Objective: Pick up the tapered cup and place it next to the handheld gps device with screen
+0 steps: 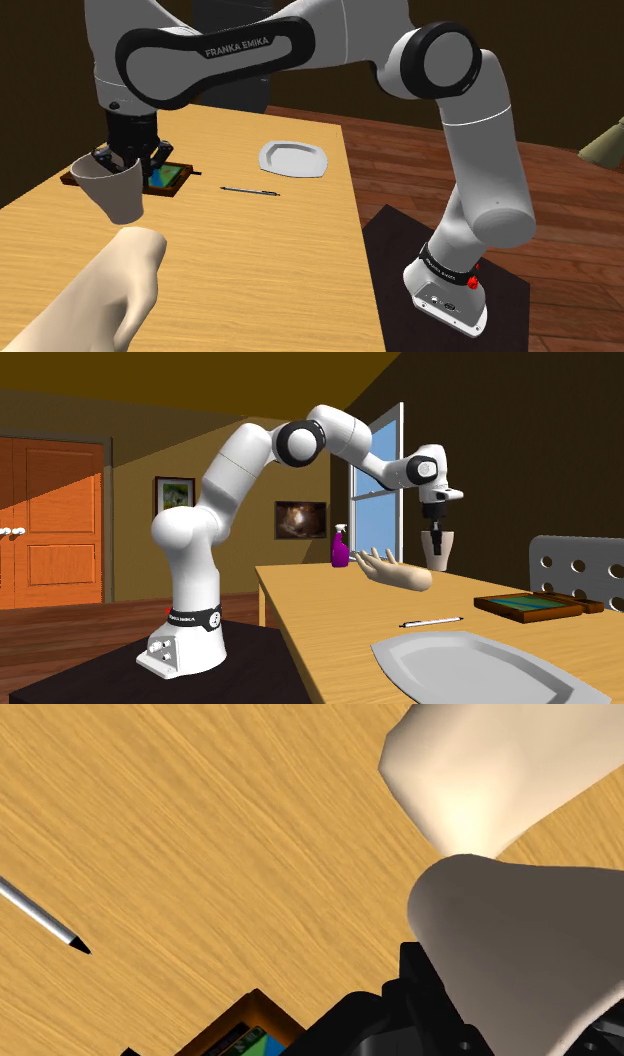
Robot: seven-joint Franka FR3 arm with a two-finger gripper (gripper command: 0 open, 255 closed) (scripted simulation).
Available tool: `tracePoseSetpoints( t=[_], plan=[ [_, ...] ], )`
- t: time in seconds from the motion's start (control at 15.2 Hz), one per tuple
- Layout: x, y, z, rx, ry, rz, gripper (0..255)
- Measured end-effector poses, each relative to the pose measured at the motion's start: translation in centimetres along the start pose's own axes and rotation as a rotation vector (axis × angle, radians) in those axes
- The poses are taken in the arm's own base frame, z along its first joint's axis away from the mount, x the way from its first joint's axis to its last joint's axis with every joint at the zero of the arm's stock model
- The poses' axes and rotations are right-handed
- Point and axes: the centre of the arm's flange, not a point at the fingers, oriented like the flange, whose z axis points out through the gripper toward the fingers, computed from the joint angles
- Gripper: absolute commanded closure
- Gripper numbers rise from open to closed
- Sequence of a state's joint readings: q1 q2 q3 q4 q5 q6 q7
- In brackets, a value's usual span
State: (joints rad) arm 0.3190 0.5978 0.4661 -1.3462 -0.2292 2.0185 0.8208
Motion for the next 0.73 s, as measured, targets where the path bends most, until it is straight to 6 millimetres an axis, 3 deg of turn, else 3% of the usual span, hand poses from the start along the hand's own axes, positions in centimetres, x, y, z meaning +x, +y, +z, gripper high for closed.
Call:
tracePoseSetpoints(
  t=[0.66,0.73],
  plan=[
    [-0.12,-0.05,0.64,0.016,0.025,-0.004,255],
    [-0.18,0.04,0.68,0.016,0.025,-0.005,0]
  ],
)
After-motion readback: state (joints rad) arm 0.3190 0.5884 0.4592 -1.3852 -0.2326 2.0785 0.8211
